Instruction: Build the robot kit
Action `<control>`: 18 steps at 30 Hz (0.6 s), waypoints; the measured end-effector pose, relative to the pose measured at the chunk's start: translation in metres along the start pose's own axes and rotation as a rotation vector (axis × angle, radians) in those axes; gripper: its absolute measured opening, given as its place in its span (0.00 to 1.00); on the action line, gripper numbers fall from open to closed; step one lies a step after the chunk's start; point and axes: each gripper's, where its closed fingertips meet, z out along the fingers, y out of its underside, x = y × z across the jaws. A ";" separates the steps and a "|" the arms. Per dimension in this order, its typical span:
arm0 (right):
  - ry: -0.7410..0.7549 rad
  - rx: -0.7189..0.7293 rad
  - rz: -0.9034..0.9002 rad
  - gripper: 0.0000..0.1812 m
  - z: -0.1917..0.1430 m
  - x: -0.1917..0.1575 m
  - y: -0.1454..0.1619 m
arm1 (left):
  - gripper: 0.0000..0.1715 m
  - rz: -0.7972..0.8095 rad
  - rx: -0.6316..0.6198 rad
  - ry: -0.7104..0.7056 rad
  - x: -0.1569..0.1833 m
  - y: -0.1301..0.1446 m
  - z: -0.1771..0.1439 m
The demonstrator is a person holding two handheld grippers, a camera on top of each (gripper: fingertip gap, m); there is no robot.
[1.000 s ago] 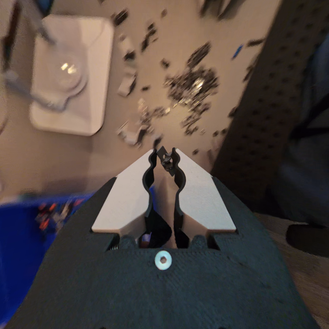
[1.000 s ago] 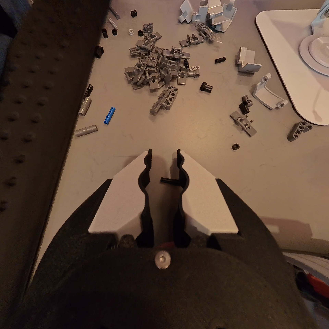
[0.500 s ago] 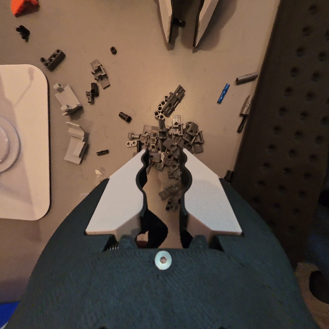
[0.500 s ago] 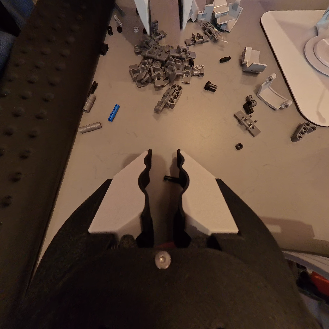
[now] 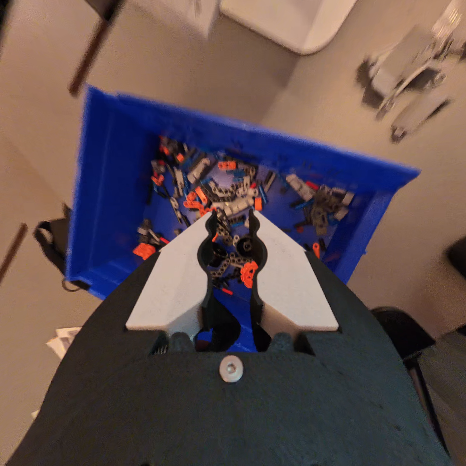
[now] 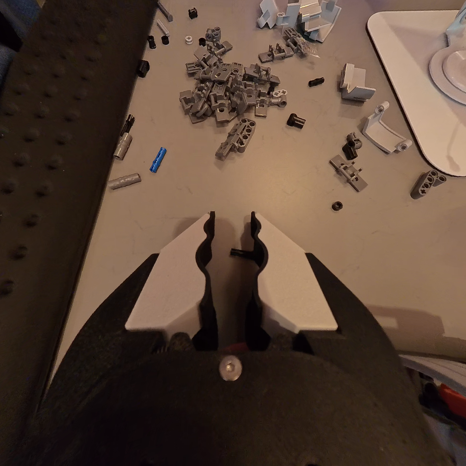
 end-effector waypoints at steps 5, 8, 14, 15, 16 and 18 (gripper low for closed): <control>-0.001 0.003 0.022 0.14 0.000 0.002 0.000 | 0.17 0.114 -0.049 0.223 0.039 0.024 0.033; 0.000 0.001 0.033 0.14 0.000 0.003 0.000 | 0.17 0.038 -0.034 0.316 0.060 0.016 0.041; 0.006 -0.002 0.045 0.14 0.000 0.005 0.000 | 0.18 0.021 -0.067 0.381 0.077 0.015 0.057; 0.006 -0.001 0.046 0.14 0.000 0.005 0.000 | 0.16 0.017 -0.060 0.338 0.068 0.013 0.061; 0.006 -0.001 0.046 0.14 0.000 0.006 0.000 | 0.16 0.014 -0.048 0.340 0.064 0.012 0.061; 0.008 0.001 0.046 0.14 0.000 0.006 0.000 | 0.16 0.025 -0.053 0.372 0.066 0.016 0.058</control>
